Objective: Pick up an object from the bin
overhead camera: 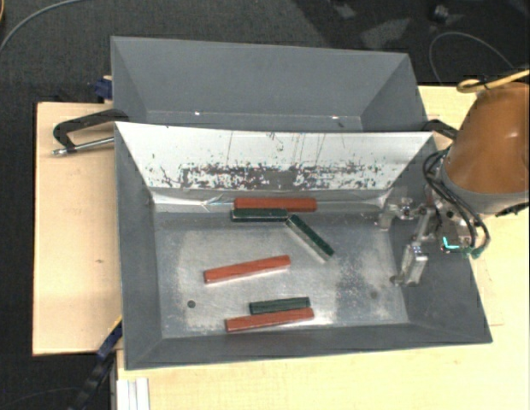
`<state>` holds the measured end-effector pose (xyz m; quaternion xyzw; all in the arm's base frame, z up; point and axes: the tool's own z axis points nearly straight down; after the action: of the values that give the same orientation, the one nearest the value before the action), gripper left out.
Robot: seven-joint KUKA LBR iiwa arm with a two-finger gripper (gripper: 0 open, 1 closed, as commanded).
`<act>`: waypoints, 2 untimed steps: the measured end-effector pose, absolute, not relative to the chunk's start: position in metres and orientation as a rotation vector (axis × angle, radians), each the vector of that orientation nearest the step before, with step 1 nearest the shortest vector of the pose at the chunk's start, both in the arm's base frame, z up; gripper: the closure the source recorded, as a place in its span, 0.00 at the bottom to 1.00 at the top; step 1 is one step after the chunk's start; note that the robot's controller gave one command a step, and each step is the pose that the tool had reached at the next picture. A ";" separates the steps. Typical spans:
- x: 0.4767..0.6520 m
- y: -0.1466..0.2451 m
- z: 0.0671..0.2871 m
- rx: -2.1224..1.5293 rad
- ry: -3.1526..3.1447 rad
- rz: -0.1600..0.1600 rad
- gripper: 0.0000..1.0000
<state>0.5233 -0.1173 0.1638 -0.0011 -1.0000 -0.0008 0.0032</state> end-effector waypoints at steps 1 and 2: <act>0.508 -0.039 0.067 0.031 -3.140 -0.006 0.00; 0.558 0.060 0.071 0.041 -3.150 -0.009 0.00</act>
Offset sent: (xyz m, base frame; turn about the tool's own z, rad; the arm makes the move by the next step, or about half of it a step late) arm -0.0147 0.0735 -0.0938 -0.0172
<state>0.5584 0.0599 0.0711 0.0130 -0.9999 -0.0029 -0.0046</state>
